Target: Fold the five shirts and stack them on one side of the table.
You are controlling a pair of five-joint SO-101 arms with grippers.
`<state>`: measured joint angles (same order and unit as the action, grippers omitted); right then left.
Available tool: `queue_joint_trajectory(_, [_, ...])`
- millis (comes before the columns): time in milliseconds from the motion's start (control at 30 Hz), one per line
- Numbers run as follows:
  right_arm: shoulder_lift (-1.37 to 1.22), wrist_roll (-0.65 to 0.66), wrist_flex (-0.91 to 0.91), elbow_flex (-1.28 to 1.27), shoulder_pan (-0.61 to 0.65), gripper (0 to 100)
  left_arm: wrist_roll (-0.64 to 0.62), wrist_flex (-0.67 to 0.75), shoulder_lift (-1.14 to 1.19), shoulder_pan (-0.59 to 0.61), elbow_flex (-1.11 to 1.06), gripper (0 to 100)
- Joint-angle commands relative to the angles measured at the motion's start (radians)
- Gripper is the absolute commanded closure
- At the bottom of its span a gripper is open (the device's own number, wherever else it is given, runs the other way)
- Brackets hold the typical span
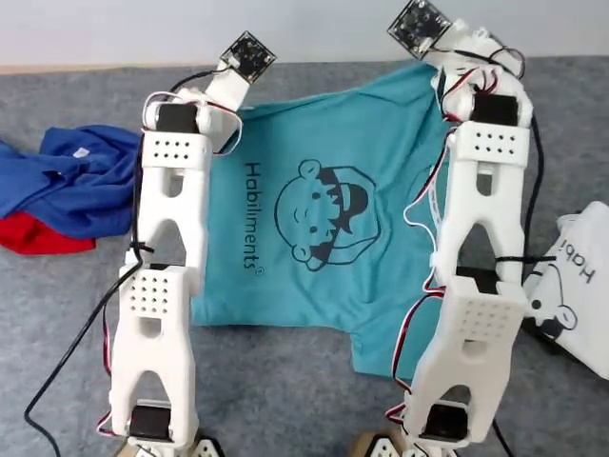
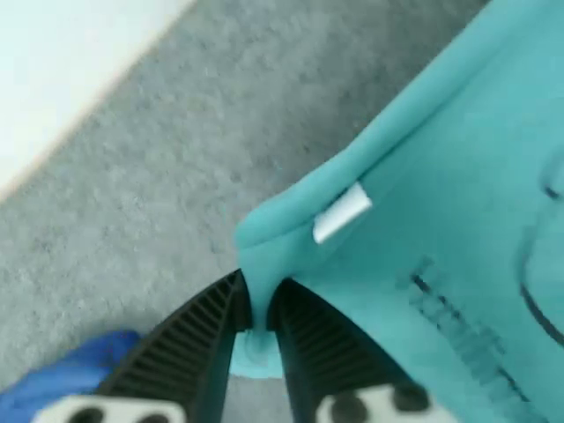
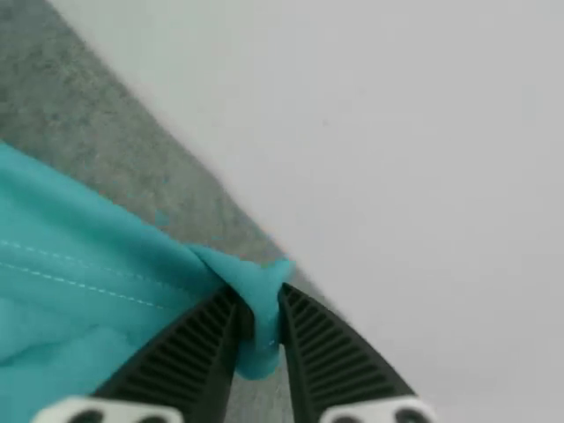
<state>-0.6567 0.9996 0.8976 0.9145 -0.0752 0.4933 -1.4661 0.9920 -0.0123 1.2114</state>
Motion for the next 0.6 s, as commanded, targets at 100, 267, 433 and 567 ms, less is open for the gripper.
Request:
queue_joint_trajectory(100, [0.028,0.014,0.384,0.192,-0.024,98.4,0.095,-0.296,-0.021,-0.041,0.061,100])
queue_joint_trajectory(267, [0.027,0.014,0.602,0.281,-0.024,98.4,0.114,-0.292,-0.048,-0.043,0.004,100])
queue_joint_trajectory(433, [0.027,0.014,0.771,0.328,-0.024,98.4,0.115,-0.292,-0.112,-0.064,-0.119,100])
queue_joint_trajectory(567, [0.027,0.014,0.891,0.374,-0.027,98.4,0.118,-0.292,-0.195,-0.077,-0.262,100])
